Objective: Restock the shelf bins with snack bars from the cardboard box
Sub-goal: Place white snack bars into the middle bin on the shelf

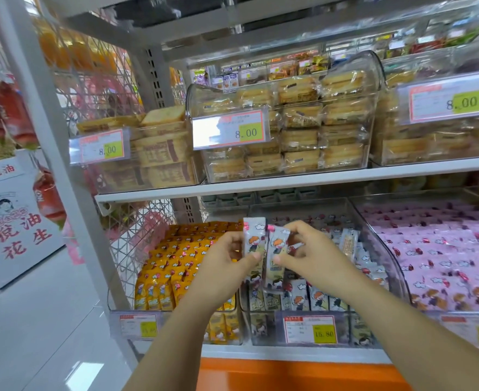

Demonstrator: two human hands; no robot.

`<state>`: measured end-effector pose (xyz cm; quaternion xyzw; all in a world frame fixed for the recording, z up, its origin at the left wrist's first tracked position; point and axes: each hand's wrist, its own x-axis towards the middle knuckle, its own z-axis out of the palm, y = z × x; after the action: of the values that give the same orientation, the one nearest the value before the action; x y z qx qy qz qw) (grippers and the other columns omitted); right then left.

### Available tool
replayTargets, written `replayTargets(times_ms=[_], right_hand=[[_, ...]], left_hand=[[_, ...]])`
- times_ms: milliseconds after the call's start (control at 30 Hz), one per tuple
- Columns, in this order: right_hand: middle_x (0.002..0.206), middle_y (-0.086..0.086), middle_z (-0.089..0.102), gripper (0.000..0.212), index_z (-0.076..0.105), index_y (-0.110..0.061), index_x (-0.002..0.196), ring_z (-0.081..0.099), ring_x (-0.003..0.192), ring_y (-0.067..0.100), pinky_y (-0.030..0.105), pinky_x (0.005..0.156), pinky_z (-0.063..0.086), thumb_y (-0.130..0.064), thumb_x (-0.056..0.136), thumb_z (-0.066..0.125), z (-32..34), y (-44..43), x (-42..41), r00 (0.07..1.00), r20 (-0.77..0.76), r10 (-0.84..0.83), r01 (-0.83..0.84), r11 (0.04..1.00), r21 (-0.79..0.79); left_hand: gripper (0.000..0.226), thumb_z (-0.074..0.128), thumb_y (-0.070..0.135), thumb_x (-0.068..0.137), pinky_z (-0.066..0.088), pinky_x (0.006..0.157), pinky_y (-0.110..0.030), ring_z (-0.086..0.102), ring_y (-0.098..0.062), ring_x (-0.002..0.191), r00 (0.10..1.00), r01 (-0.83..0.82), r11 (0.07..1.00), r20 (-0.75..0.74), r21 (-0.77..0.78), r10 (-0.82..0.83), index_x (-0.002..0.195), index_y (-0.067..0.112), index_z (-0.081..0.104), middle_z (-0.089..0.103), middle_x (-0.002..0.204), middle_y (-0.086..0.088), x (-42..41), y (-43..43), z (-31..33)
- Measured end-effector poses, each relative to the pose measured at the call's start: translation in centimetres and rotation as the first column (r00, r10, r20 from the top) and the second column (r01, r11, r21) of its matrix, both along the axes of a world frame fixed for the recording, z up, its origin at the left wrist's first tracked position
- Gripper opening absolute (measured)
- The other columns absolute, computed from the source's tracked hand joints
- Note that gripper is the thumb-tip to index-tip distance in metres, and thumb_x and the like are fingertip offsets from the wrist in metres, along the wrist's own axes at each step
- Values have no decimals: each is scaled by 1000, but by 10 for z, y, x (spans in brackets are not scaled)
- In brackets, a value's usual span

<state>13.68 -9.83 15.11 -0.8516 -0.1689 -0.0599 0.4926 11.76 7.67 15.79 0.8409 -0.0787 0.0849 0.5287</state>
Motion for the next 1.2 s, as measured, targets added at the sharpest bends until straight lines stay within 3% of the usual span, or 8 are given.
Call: replayTargets(times_ms=[67, 167, 267, 400, 667, 933, 1067, 1200], right_hand=[[86, -9, 62, 24, 50, -26, 103, 58, 62, -4, 14, 57, 44, -27, 86, 68, -6, 0, 1, 1000, 6, -13, 14, 990, -143], [88, -3, 60, 34, 48, -26, 112, 58, 87, 19, 33, 77, 48, -38, 85, 67, -14, -2, 1, 998, 47, -31, 48, 907, -418], [99, 1, 50, 40, 48, -30, 120, 45, 107, 25, 36, 93, 36, -44, 86, 62, -18, -4, -1, 993, 110, -38, 101, 748, -656], [113, -4, 56, 41, 59, -30, 120, 41, 114, 19, 37, 100, 28, -49, 83, 62, -23, -4, -4, 985, 165, 54, 102, 590, -801], [121, -14, 59, 38, 58, -36, 125, 51, 114, 9, 35, 105, 26, -45, 88, 60, -9, -7, -1, 986, 164, 30, 85, 757, -648], [122, -12, 61, 28, 62, -39, 120, 45, 117, 16, 37, 102, 24, -42, 93, 55, -22, -3, -4, 985, 147, 94, 46, 670, -741], [121, -13, 62, 27, 62, -37, 121, 51, 113, 13, 37, 106, 28, -35, 95, 52, -17, -6, -4, 985, 128, 113, 10, 713, -701], [134, -8, 55, 36, 54, -34, 130, 53, 117, 16, 38, 106, 37, -38, 94, 53, -4, -29, 4, 946, 292, -143, 300, 731, -613]], left_hand=[[35, 63, 19, 90, 47, 66, -9, 61, 4, 86, 1000, -14, 999, 21, 39, 13, 119, 27, 45, 62, 107, 10, -2, -1, 0], [56, 62, 20, 92, 45, 56, -10, 59, 1, 65, 998, 5, 954, 64, 300, -25, 131, 39, 27, 55, 82, 17, -8, -4, -3], [57, 59, 31, 93, 47, 94, -29, 60, -9, 100, 994, -4, 827, 94, 562, -59, 139, 39, 27, 64, 100, 9, -8, -4, -12], [44, 50, 48, 93, -10, 117, -48, 15, -8, 142, 988, -72, 539, 134, 839, -76, 136, 42, 42, 48, 138, 14, -9, -1, -26], [36, 45, 45, 97, -31, 96, -63, -3, -16, 147, 993, -78, 428, 107, 900, -44, 132, 40, 50, 61, 124, 13, -9, -4, -33], [39, 25, 41, 103, -38, 84, -63, -20, -28, 145, 997, -33, 329, 56, 944, -59, 130, 36, 53, 52, 133, 3, -11, -5, -46], [39, 25, 39, 103, -30, 96, -66, -21, -25, 145, 997, -19, 399, 48, 917, -63, 138, 38, 42, 51, 138, 7, -14, -2, -46], [34, 38, 35, 101, -24, 104, -62, -3, -16, 148, 994, -63, 490, 100, 870, -49, 133, 39, 48, 49, 139, 13, -12, 0, -37]])
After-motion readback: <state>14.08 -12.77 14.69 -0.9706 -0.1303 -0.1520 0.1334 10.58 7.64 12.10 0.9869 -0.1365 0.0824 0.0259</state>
